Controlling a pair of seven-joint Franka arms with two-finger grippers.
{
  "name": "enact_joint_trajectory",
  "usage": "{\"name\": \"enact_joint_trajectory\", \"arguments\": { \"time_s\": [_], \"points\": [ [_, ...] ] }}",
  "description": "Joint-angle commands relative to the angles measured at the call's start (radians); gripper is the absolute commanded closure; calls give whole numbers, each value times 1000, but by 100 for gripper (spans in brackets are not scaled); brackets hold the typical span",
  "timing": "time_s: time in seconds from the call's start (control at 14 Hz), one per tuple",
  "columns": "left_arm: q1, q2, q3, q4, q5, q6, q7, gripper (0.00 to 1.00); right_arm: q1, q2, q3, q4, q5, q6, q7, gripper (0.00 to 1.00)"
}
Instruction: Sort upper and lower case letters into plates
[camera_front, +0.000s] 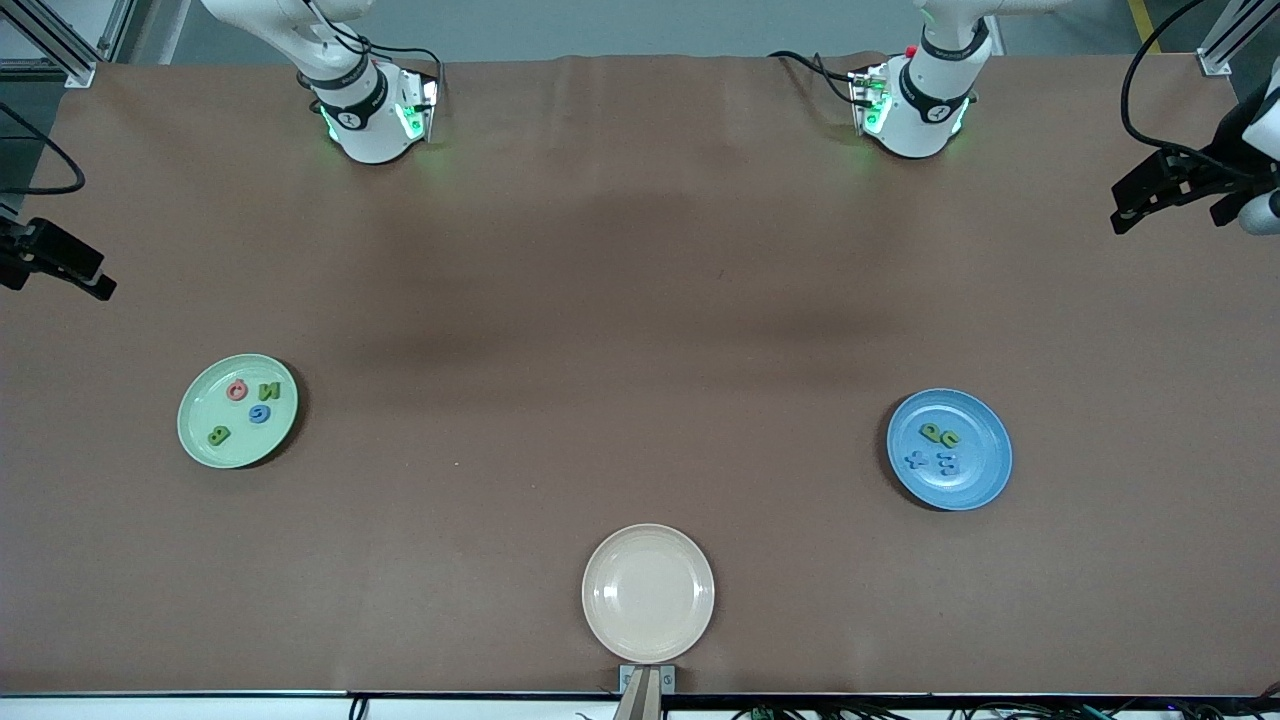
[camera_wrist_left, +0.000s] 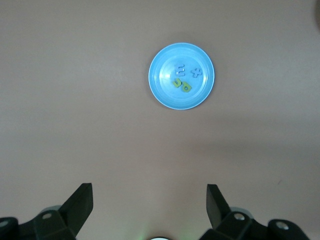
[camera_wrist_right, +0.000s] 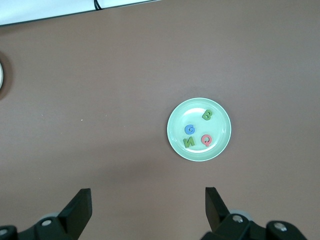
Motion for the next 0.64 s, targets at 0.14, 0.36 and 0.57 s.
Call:
{"name": "enact_joint_trajectory", "arguments": {
  "time_s": [0.14, 0.36, 0.57],
  "points": [
    [-5, -14, 0, -11, -33, -41, 17, 0, -26, 6, 22, 23, -8, -6, 16, 0],
    [-5, -10, 1, -3, -28, -41, 16, 0, -24, 8, 22, 24, -5, -6, 16, 0],
    [-7, -2, 0, 12, -31, -41, 8, 0, -24, 8, 22, 24, -5, -6, 16, 0]
  ]
}}
